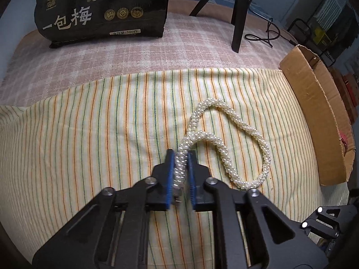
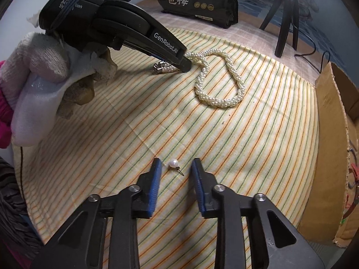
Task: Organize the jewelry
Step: 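Grasp the pearl stud earring with the right gripper while the left lifts the necklace, then carry the pearl necklace and pearl stud over the cardboard box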
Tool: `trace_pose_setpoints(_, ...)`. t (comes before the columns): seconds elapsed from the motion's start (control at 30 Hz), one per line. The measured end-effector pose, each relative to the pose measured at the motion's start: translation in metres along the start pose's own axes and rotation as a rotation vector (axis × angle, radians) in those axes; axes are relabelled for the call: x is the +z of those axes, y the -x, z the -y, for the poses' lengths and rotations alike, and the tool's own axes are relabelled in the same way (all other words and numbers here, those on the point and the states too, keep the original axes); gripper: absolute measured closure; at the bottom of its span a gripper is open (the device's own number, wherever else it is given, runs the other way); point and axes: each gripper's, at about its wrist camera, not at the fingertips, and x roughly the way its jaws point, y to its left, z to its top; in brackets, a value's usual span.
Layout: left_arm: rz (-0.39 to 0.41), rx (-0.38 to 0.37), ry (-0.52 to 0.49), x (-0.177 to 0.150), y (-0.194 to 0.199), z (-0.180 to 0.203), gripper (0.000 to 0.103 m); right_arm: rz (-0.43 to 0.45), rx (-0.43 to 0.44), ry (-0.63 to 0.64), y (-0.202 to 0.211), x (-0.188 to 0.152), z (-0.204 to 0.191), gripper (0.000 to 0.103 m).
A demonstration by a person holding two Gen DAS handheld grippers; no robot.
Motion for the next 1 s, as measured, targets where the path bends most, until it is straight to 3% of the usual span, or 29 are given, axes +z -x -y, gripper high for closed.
trace_pose_setpoints(0.13, 0.003, -0.025, 0.041, 0.0, 0.004, -0.006, 0.097, 0.005, -0.014, -0.018, 0.001, 0.0, 0.008, 0.096)
trace_pose_setpoints(0.5, 0.097, -0.186, 0.157, 0.004, 0.057, -0.02, 0.097, 0.048, 0.003, -0.109, 0.027, -0.005, 0.031, 0.096)
trace_pose_setpoints(1.0, 0.231, -0.299, 0.13, 0.01, 0.126, 0.009, 0.097, 0.197, -0.005, -0.168, 0.093, 0.007, 0.044, 0.096)
